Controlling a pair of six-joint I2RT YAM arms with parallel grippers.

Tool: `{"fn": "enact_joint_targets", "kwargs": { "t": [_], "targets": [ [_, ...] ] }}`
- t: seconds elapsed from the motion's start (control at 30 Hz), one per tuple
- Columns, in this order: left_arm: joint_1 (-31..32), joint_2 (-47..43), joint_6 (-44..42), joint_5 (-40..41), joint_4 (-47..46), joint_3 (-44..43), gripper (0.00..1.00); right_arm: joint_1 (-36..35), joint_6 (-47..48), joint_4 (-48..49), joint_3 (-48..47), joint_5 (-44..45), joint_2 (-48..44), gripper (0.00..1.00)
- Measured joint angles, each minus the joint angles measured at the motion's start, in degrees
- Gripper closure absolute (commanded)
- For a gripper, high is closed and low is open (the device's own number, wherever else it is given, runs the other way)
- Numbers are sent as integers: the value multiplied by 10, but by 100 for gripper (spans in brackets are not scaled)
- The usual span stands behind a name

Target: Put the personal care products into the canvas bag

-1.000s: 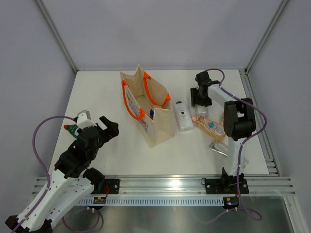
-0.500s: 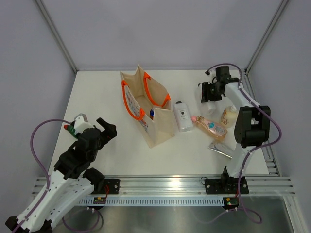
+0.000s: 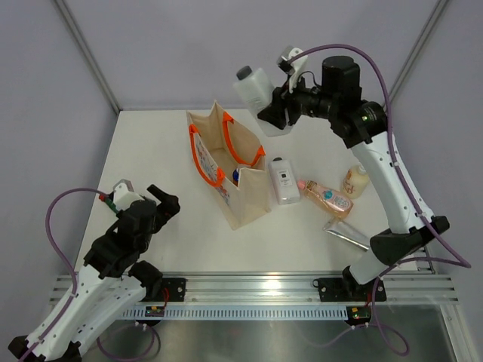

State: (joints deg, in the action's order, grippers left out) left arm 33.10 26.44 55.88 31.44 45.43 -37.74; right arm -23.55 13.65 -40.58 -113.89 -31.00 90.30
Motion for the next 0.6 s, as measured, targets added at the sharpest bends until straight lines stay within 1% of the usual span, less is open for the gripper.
{"fn": "enact_joint_targets", "kwargs": {
  "t": [0.13, 0.27, 0.4, 0.6],
  "targets": [
    [0, -1, 25, 10, 27, 0, 1, -77, -25, 4, -50, 2, 56, 100],
    [0, -3, 44, 20, 56, -1, 1, -116, -63, 19, -56, 41, 138, 100],
    [0, -18, 55, 31, 79, -2, 1, -126, -86, 23, -13, 90, 193, 100],
    [0, -33, 62, 47, 95, -2, 1, -134, -91, 24, 80, 129, 194, 100]
  ]
}}
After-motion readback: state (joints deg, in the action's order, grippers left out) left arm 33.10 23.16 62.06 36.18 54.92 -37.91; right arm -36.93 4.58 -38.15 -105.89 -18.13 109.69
